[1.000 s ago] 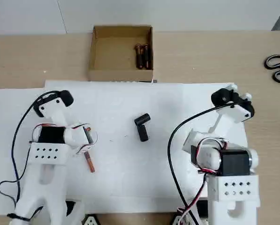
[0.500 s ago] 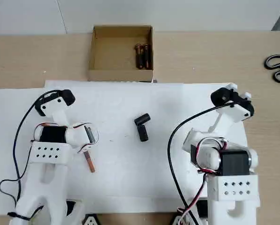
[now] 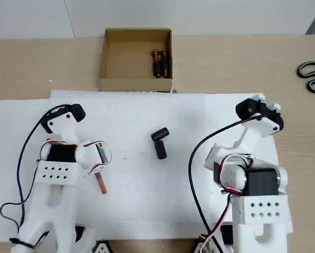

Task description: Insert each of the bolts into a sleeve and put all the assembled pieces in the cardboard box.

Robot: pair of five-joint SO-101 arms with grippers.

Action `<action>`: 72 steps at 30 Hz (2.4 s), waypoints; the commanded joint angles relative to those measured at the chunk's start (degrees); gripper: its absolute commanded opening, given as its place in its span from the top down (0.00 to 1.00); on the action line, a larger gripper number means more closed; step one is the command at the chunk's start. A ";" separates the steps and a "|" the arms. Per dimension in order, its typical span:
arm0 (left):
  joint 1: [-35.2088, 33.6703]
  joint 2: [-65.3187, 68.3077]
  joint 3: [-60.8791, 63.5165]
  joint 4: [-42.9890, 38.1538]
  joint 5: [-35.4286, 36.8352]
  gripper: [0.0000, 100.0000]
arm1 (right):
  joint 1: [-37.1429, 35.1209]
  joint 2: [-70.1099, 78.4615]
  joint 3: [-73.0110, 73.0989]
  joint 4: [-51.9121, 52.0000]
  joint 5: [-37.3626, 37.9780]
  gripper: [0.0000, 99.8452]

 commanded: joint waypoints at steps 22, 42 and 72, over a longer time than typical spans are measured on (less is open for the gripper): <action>-0.09 24.70 -6.99 -8.00 0.79 0.99 | 0.31 -0.84 -0.35 -1.10 0.53 1.00; 4.13 -3.52 -26.15 11.16 0.35 1.00 | -10.33 -13.41 -6.33 2.59 8.35 1.00; 13.80 -51.25 -12.26 -11.69 -2.90 1.00 | -35.91 -36.35 17.14 -17.98 26.90 1.00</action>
